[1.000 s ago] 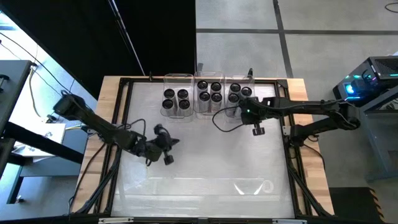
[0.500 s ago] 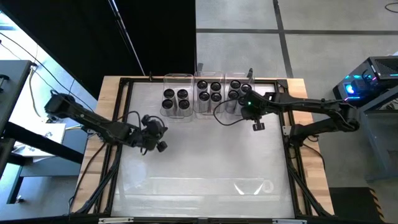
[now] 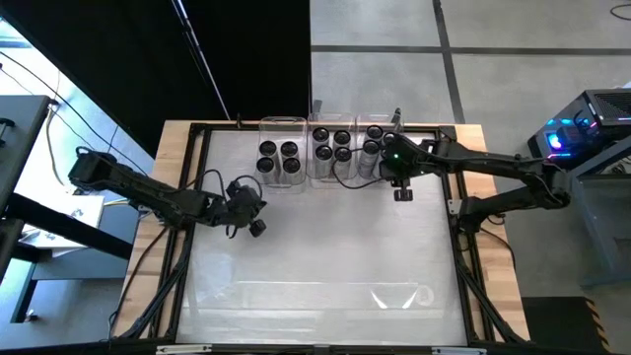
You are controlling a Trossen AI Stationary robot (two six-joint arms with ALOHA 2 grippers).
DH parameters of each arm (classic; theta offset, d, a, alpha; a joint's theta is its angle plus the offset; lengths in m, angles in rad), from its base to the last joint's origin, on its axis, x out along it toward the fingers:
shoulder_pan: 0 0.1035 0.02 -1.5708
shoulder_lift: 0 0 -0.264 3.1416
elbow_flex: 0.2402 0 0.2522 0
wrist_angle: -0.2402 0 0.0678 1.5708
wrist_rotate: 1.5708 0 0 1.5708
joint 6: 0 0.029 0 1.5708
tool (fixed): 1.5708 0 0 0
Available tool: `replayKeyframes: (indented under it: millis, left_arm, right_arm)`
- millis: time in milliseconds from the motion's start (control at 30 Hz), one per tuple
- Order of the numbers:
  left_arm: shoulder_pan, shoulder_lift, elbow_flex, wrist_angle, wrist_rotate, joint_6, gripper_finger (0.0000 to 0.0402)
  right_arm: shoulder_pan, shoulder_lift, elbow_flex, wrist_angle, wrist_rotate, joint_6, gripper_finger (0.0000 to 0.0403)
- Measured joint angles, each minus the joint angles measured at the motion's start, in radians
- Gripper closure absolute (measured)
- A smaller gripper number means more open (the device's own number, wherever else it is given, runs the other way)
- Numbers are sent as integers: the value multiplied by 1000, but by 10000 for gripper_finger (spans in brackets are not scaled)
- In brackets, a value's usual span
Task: Sort soda cans
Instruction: Adjust the right transparent bin
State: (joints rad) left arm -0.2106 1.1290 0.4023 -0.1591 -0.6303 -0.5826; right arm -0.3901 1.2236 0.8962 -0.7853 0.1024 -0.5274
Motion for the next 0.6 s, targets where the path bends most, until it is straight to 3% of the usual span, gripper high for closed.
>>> replayKeyframes:
  millis: [167,433,600]
  left_arm:
    - [85,0,0,71,152,98,402]
    - [166,8,0,139,186,203,402]
    - [190,29,0,167,212,227,402]
  right_arm:
    - [-1,-2,30,0,-51,53,279]
    - [5,-16,25,-39,-177,163,279]
    - [45,-58,24,-39,-179,204,279]
